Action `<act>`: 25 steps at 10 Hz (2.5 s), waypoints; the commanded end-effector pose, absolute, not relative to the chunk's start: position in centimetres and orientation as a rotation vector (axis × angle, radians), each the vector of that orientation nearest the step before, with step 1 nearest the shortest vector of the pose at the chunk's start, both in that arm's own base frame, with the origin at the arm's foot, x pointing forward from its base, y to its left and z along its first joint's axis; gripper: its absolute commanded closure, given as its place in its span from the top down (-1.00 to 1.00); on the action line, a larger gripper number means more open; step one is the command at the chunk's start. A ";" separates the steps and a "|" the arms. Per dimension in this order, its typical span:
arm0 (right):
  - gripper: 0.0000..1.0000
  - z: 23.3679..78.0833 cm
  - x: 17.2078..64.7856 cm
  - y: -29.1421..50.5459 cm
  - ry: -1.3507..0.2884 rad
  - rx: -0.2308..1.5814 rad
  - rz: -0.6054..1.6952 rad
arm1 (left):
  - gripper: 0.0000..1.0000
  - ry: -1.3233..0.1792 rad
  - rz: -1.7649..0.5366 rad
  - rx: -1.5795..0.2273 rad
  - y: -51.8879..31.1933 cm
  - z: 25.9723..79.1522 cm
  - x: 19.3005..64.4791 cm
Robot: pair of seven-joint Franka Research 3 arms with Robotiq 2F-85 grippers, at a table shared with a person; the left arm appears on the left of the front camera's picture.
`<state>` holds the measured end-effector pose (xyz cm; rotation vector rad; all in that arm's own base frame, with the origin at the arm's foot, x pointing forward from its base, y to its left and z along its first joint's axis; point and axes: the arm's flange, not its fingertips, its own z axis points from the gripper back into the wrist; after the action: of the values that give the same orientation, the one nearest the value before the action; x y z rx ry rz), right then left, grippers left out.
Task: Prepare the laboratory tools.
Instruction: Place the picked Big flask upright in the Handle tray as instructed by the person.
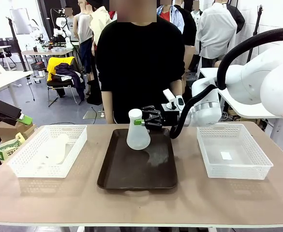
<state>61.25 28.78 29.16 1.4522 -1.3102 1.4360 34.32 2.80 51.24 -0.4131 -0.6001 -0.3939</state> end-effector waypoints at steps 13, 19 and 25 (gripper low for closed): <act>1.00 27.2 62.1 28.5 -1.256 1.482 1.267 | 1.00 -0.602 -0.407 -0.414 3.0 51.2 34.3; 1.00 28.2 61.3 27.2 -1.244 1.405 1.260 | 1.00 -0.602 -0.407 -0.414 3.0 51.2 34.3; 1.00 28.7 61.3 25.8 -1.236 1.350 1.276 | 1.00 -0.602 -0.407 -0.414 3.0 51.2 34.3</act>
<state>60.97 25.06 29.40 1.3014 -1.2362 1.2620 34.31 2.81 51.24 -0.4130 -0.6000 -0.3938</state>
